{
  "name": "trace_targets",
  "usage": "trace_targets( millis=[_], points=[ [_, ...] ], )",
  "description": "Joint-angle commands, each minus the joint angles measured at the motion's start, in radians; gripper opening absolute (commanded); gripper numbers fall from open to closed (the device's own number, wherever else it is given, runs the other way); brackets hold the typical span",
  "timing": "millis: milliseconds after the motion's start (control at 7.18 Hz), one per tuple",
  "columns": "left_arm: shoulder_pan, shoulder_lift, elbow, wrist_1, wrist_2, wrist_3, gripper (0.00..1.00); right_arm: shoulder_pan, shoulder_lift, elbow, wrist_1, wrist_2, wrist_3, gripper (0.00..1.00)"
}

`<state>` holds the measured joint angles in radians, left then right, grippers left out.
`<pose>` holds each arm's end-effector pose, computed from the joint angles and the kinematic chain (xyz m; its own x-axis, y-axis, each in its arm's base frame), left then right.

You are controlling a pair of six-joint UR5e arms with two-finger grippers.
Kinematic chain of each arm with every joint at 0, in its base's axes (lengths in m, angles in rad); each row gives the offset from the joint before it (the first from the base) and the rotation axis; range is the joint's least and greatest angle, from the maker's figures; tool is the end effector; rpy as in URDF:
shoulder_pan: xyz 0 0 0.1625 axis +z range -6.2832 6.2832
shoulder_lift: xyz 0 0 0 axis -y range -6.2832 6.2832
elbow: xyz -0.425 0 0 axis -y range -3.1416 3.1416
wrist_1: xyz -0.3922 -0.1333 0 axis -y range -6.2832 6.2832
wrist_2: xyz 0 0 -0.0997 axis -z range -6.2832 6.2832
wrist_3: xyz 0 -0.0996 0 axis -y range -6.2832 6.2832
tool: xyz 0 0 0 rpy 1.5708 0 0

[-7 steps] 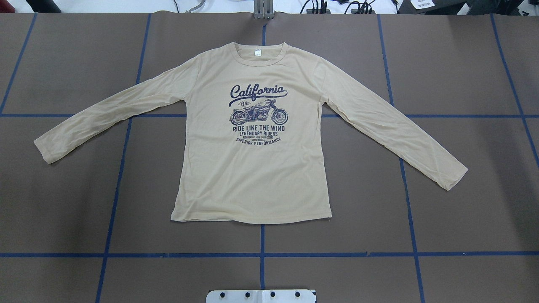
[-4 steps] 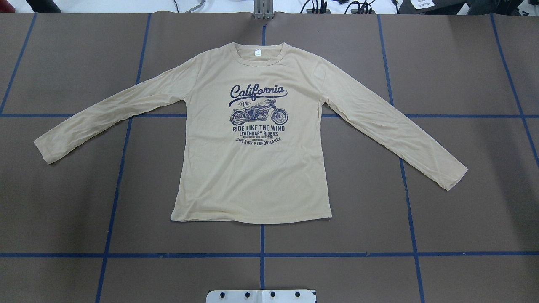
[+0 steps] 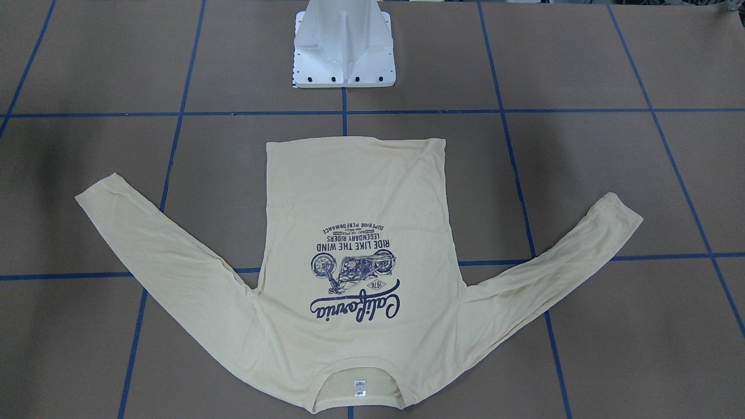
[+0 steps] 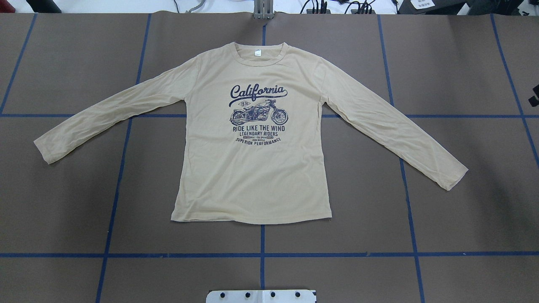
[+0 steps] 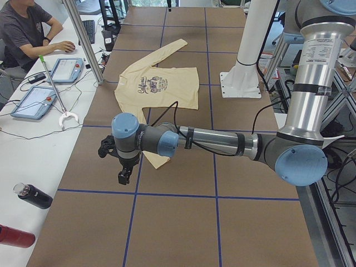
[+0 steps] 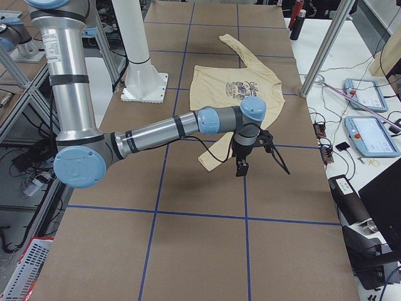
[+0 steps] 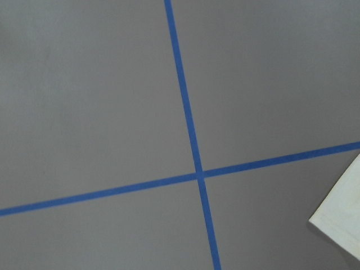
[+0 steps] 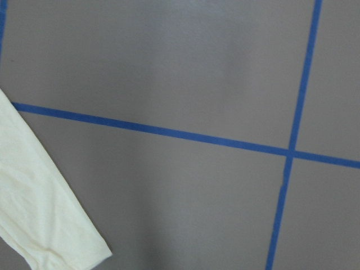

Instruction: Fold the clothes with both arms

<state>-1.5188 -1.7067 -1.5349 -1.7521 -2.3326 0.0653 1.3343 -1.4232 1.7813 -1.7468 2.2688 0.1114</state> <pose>-0.0352 -0.5662 0.5860 0.7079 0.2911 -0.6436 -0.0963 0.9424 0.3203 -0.0596 -0.5428 0.5024 0.7387 -0.1845 0.6483 0.1492 0.9827 0.1097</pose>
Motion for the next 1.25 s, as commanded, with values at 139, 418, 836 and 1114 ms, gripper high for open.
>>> trace_targets(
  millis=[139, 418, 836, 1114],
  points=[
    [0.048, 0.010, 0.030, -0.147, -0.082, -0.002, 1.00, -0.130, 0.018, -0.038, 0.247, 0.005, 0.196, 1.00],
    [0.064, -0.010, 0.047, -0.156, -0.082, -0.010, 1.00, -0.225, -0.021, -0.033, 0.385, 0.006, 0.377, 1.00],
    [0.065, 0.002, 0.042, -0.159, -0.079, -0.009, 1.00, -0.373, -0.172, -0.017, 0.770, -0.033, 0.715, 1.00],
    [0.065, 0.004, 0.041, -0.162, -0.082, -0.009, 1.00, -0.460, -0.198, -0.017, 0.770, -0.158, 0.757, 1.00]
  ],
)
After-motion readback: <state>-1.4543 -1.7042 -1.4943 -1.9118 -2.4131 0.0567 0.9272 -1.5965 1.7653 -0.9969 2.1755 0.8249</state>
